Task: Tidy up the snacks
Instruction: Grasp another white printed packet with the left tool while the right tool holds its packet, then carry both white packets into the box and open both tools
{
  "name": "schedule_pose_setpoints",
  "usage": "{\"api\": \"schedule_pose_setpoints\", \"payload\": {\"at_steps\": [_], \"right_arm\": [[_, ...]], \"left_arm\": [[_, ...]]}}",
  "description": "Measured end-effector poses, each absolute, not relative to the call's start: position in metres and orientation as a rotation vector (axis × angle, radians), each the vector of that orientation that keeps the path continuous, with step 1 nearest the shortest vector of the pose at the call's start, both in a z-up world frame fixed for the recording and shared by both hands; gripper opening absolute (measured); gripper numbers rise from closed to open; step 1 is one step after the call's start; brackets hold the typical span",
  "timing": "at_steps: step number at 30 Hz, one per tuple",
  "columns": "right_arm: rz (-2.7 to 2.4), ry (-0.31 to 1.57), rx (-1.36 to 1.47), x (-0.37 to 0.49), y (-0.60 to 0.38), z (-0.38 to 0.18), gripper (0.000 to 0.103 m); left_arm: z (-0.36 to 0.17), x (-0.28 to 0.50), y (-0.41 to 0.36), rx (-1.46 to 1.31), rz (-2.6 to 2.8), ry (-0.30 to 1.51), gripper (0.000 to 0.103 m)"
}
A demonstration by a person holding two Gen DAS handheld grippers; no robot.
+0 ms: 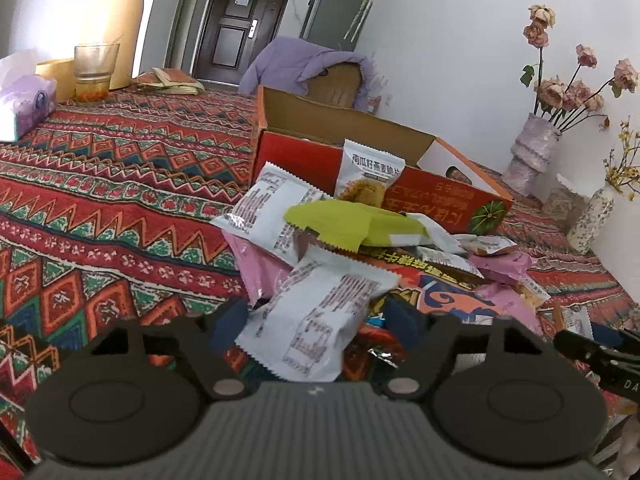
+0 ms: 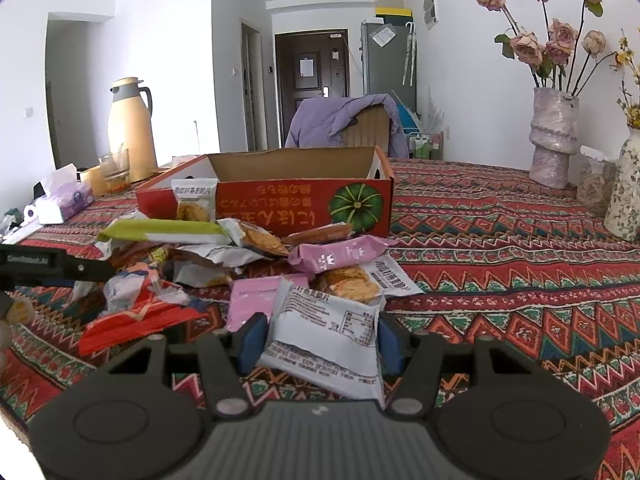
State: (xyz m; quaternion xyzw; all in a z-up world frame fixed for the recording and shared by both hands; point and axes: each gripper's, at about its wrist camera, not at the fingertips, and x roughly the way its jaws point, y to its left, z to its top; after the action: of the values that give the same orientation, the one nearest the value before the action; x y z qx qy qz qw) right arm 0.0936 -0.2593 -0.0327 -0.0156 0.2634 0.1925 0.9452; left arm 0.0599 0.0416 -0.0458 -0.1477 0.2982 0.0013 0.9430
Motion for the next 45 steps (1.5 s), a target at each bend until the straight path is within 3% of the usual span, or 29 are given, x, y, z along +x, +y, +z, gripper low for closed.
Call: {"api": "schedule_pose_setpoints", "payload": {"at_steps": [6,18,19,22,27,31,36,40,45], "right_arm": [[0.400,0.547,-0.033,0.094,-0.256,-0.035,0.058],[0.404,0.545,-0.033,0.093,-0.254,-0.035,0.058],[0.406,0.545,-0.034,0.092,-0.254,-0.035,0.058],[0.408,0.544,-0.034,0.091,-0.253,-0.035,0.058],[0.414,0.543,-0.035,0.089,-0.252,-0.034,0.058],[0.418,0.543,-0.036,0.088,-0.252,-0.034,0.058],[0.419,0.546,-0.035,0.088,-0.252,-0.034,0.058],[0.425,0.549,-0.036,0.088,-0.250,-0.035,0.058],[0.425,0.547,-0.037,0.088,-0.250,-0.035,0.058]], "left_arm": [[-0.045,0.052,0.042,-0.308,-0.023,0.588,0.055],[-0.035,0.034,0.034,-0.277,-0.061,0.551,0.046],[-0.034,0.033,0.034,-0.276,-0.063,0.548,0.036],[-0.029,0.030,0.032,-0.265,-0.075,0.536,0.028],[-0.031,0.032,0.033,-0.265,-0.058,0.551,0.033],[-0.033,0.040,0.033,-0.252,-0.029,0.565,0.066],[-0.039,0.055,0.037,-0.282,-0.035,0.603,0.064],[-0.043,0.061,0.040,-0.315,-0.058,0.616,0.047],[-0.040,0.050,0.038,-0.296,-0.057,0.590,0.044]]}}
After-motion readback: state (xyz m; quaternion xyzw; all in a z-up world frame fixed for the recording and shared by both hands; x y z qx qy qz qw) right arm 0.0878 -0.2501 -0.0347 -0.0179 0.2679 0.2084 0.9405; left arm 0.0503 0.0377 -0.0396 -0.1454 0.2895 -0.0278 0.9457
